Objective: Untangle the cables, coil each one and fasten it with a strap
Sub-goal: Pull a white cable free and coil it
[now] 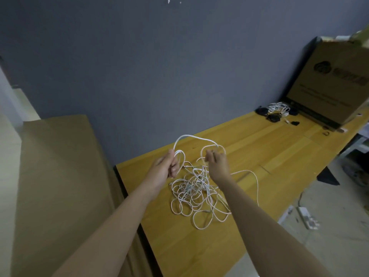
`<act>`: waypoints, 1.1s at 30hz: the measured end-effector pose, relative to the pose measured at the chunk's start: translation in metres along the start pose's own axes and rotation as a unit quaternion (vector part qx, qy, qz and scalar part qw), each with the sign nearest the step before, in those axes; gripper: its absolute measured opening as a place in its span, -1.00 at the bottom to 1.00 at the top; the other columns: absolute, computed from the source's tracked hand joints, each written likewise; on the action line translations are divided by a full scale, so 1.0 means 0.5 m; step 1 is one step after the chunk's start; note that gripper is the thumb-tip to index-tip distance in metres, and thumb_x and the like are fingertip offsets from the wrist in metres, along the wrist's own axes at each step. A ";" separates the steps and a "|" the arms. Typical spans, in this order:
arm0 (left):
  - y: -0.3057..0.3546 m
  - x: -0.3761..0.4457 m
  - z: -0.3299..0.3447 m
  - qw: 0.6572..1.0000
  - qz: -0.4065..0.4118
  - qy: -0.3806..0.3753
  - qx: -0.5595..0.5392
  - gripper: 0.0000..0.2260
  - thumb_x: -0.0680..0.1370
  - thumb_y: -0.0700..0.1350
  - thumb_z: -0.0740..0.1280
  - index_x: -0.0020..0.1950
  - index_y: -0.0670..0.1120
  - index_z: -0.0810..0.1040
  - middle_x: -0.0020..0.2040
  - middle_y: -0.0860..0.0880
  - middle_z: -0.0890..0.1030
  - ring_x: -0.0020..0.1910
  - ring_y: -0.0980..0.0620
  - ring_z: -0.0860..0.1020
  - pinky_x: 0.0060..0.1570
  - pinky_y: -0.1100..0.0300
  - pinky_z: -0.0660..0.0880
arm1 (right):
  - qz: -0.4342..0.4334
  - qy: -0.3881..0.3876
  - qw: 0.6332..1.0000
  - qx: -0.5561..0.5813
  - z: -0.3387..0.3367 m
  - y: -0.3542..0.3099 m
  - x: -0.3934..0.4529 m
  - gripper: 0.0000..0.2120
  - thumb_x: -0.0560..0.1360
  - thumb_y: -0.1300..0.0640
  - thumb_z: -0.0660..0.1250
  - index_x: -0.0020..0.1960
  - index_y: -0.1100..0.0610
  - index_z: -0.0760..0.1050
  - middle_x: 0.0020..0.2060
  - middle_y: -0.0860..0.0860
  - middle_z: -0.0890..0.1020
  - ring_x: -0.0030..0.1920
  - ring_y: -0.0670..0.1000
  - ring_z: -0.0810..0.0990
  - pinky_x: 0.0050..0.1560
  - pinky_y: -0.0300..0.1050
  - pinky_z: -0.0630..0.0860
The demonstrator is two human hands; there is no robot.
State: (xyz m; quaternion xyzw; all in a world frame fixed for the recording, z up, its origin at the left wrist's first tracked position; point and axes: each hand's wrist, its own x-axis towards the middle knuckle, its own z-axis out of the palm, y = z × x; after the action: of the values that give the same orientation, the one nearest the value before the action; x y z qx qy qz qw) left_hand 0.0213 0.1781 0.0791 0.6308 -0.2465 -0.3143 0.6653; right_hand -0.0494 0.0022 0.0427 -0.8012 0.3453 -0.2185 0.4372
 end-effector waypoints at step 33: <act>-0.016 -0.003 0.033 0.950 -0.003 -0.109 0.294 -0.77 0.67 0.03 0.05 -0.12 -0.01 0.34 -0.43 0.06 0.50 -0.57 0.14 0.40 -0.44 0.20 0.33 | -0.550 0.166 0.778 -0.253 -0.075 -0.027 -0.158 -0.75 0.58 0.05 0.31 -0.18 0.17 0.63 -0.37 0.05 0.50 -0.32 0.04 0.40 -0.33 -0.08 0.37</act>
State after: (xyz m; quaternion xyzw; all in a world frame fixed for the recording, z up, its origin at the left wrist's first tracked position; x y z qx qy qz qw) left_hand 0.0076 0.1679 0.0728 0.7612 -0.3968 -0.2968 0.4182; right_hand -0.1217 0.0457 0.0700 -0.8879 -0.0445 -0.4562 -0.0401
